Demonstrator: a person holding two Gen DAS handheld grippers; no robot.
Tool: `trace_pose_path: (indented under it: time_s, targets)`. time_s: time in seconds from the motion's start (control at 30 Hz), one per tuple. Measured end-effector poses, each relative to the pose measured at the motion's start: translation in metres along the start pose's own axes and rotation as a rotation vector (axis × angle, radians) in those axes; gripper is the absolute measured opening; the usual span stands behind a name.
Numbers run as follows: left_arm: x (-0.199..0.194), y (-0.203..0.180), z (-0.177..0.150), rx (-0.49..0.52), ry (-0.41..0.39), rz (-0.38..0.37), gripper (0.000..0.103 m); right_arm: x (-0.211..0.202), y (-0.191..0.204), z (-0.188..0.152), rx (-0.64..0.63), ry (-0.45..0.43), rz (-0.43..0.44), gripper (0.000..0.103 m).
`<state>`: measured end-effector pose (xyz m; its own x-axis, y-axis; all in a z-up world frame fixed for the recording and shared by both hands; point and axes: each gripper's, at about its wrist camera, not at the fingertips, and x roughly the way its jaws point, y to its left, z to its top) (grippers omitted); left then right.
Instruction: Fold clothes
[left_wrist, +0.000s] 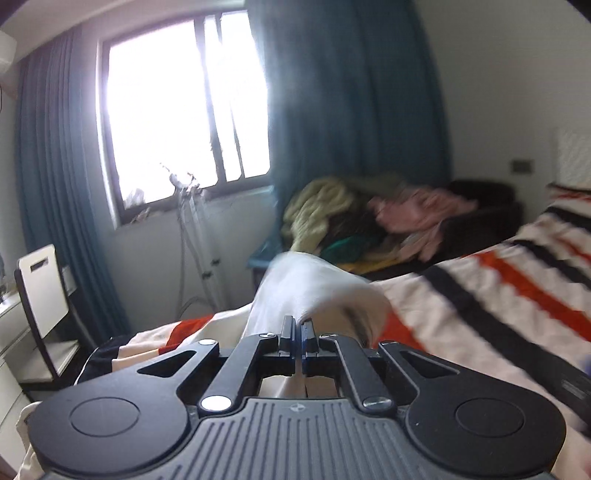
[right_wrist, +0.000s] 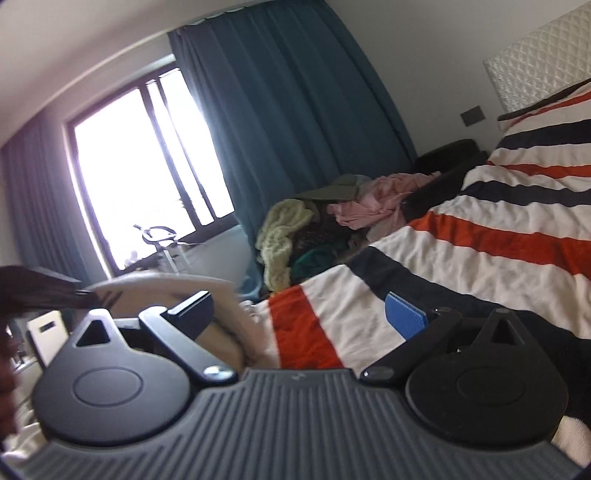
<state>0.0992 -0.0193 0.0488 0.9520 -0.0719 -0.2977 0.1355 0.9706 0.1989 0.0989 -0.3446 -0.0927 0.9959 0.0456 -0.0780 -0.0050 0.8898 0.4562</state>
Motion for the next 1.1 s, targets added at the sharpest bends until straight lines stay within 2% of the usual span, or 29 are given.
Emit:
trace_pose_path:
  time_s: [0.07, 0.13, 0.23, 0.37, 0.47, 0.5, 0.57, 0.63, 0.67, 0.8, 0.97, 1.1]
  targets:
    - [-0.039, -0.004, -0.019, -0.01, -0.007, -0.039, 0.002, -0.005, 0.003, 0.002, 0.014, 0.021, 0.044, 0.101]
    - [-0.065, -0.007, -0.043, -0.017, 0.009, -0.067, 0.002, -0.008, 0.0, 0.002, 0.088, 0.078, 0.106, 0.101]
    - [-0.085, -0.01, -0.077, -0.023, 0.042, -0.088, 0.002, -0.008, -0.012, -0.002, 0.254, 0.195, 0.177, 0.101]
    - [-0.095, 0.004, -0.107, -0.137, 0.082, -0.13, 0.003, -0.004, -0.045, -0.014, 0.535, 0.341, 0.193, 0.101]
    - [-0.102, 0.018, -0.122, -0.194, 0.099, -0.114, 0.003, 0.005, -0.072, -0.032, 0.753, 0.423, 0.183, 0.086]
    - [-0.102, 0.021, -0.125, -0.209, 0.108, -0.117, 0.003, 0.009, -0.075, -0.035, 0.774, 0.431, 0.171, 0.074]
    - [-0.101, 0.028, -0.127, -0.232, 0.124, -0.124, 0.003, 0.019, -0.073, -0.037, 0.736, 0.449, 0.141, 0.068]
    - [-0.102, 0.033, -0.131, -0.247, 0.132, -0.126, 0.003, 0.035, -0.067, -0.042, 0.671, 0.47, 0.12, 0.056]
    - [-0.102, 0.036, -0.133, -0.254, 0.136, -0.126, 0.004, 0.045, -0.064, -0.044, 0.632, 0.481, 0.109, 0.054]
    - [-0.09, 0.043, -0.137, -0.284, 0.154, -0.119, 0.004, 0.085, -0.059, -0.053, 0.466, 0.503, 0.067, 0.054]
    - [-0.078, 0.047, -0.14, -0.303, 0.169, -0.109, 0.005, 0.125, -0.072, -0.071, 0.478, 0.506, 0.059, 0.054]
    - [-0.066, 0.043, -0.145, -0.31, 0.219, -0.114, 0.007, 0.145, -0.061, -0.065, 0.468, 0.496, 0.126, 0.054]
